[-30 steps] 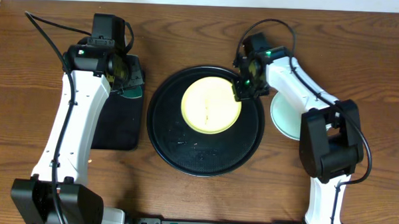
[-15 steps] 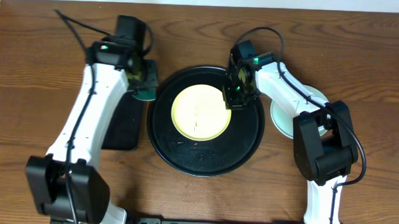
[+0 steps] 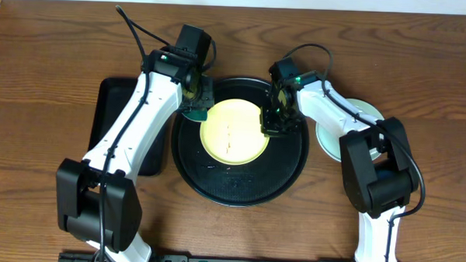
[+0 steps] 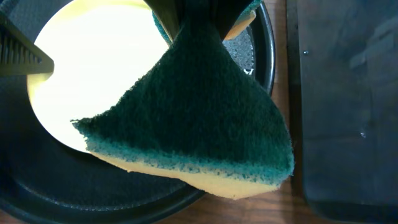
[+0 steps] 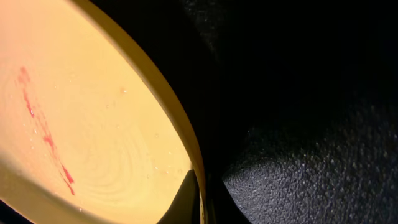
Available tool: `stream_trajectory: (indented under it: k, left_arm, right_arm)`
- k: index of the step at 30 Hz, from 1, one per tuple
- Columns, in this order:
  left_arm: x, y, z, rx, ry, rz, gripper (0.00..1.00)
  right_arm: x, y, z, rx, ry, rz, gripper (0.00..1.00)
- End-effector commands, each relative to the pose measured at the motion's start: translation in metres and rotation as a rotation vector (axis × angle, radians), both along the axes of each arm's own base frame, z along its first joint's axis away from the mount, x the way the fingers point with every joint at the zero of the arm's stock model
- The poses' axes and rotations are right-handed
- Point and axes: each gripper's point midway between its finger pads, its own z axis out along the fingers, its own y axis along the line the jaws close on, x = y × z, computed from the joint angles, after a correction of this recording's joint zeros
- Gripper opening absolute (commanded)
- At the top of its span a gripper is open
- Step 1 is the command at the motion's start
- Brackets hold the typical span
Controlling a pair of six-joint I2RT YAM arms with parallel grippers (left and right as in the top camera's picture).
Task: Clean dirty plates on tray and stack at the side
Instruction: 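Carry the sponge with the left gripper to the yellow plate, then scrub the yellow plate with the sponge in the left gripper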
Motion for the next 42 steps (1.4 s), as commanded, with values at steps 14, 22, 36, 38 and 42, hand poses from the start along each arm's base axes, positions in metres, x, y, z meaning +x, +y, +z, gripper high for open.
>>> stream_trajectory:
  k: [14,22,36,38,42]
  left_arm:
    - [-0.025,-0.061,-0.081,-0.036,0.218,-0.222,0.07]
    - [-0.054,-0.076,-0.104,-0.128,0.381,-0.278,0.07]
    - [-0.015,-0.062,-0.108,-0.07,0.239,-0.228,0.07]
    - [-0.002,-0.039,-0.109,0.043,0.192,-0.108,0.07]
    - [0.002,-0.013,-0.108,0.162,0.165,0.038,0.08]
  right_arm:
    - [-0.012,0.0,-0.01,-0.024,0.037,-0.01,0.01]
    - [-0.012,0.0,-0.01,-0.024,0.037,-0.01,0.01]
    - [-0.012,0.0,-0.01,-0.024,0.037,-0.01,0.01]
    - [-0.012,0.0,-0.01,-0.024,0.037,-0.009,0.01]
    - [-0.012,0.0,-0.01,-0.024,0.037,-0.009,0.01]
